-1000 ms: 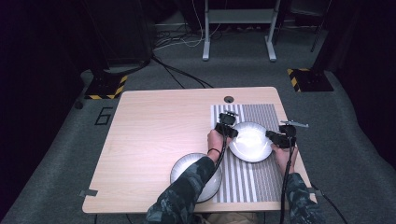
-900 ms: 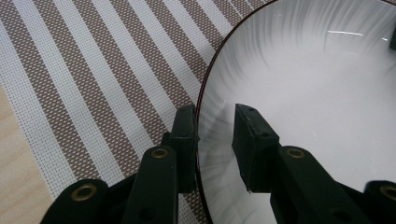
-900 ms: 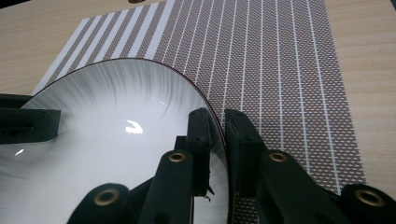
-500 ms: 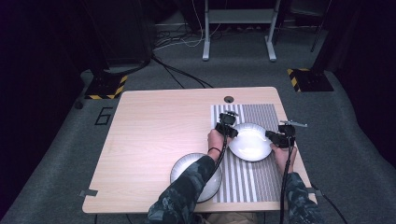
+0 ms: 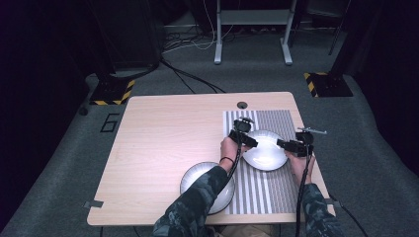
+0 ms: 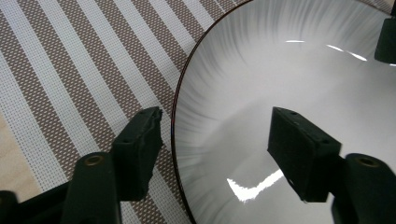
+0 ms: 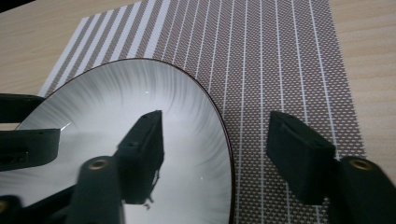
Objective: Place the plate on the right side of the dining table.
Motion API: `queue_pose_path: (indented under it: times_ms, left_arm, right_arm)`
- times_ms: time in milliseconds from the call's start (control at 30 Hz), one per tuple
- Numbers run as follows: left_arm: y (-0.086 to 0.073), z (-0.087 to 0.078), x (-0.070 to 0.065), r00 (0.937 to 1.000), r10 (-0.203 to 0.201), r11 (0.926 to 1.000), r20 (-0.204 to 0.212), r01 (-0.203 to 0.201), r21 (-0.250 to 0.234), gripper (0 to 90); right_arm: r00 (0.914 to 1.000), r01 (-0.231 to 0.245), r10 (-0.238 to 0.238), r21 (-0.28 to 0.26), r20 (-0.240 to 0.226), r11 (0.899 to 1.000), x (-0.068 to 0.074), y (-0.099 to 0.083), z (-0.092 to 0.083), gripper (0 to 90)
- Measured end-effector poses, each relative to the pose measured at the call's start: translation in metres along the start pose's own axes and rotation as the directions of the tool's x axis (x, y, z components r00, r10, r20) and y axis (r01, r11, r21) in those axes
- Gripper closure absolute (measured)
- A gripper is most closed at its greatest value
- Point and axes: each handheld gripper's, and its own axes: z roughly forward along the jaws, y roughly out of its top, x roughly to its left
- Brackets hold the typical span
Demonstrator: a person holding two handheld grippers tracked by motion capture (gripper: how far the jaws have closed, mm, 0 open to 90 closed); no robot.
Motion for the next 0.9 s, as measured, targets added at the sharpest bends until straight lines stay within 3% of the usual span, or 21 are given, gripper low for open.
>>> queue_pose_path:
  times_ms: [33, 67, 100, 200, 333, 600, 900]
  left_arm:
    - [-0.001, -0.002, 0.0, 1.0, -0.005, 0.9999, 0.002, 0.006, -0.013, 28.4]
    - [-0.001, -0.004, 0.0, 1.0, -0.001, 0.9999, 0.006, 0.002, -0.014, 28.4]
    - [-0.001, -0.007, 0.001, 0.9999, 0.001, 0.9999, 0.011, -0.001, -0.016, 25.7]
    - [-0.002, -0.015, 0.002, 0.9996, 0.01, 0.9996, 0.025, -0.009, -0.025, 23.2]
    - [-0.005, -0.025, 0.0, 0.9988, 0.034, 0.9985, 0.037, -0.032, -0.044, 20.1]
    - [-0.015, -0.052, -0.003, 0.9947, 0.078, 0.9926, 0.067, -0.072, -0.098, 17.5]
    - [-0.034, -0.086, 0.009, 0.9913, 0.115, 0.9835, 0.064, -0.105, -0.147, 16.6]
  right_arm:
    - [0.9996, 0.009, -0.009, 0.0, -0.025, 1.0, 0.0, 0.0, -0.005, 22.8]
    - [0.9996, 0.009, -0.009, 0.0, -0.025, 1.0, 0.0, 0.0, -0.005, 22.8]
    - [0.9991, 0.018, -0.018, -0.002, -0.039, 1.0, 0.002, 0.0, -0.009, 17.4]
    - [0.9975, 0.038, -0.038, -0.001, -0.059, 0.999, 0.005, 0.0, -0.013, 14.5]
    - [0.9918, 0.106, -0.106, -0.005, -0.072, 0.994, 0.016, 0.001, -0.024, 5.2]
    - [0.9869, 0.125, -0.127, -0.035, -0.099, 0.992, 0.025, 0.001, -0.04, 1.2]
    - [0.9764, 0.182, -0.188, -0.065, -0.107, 0.981, 0.038, -0.001, -0.063, 1.1]
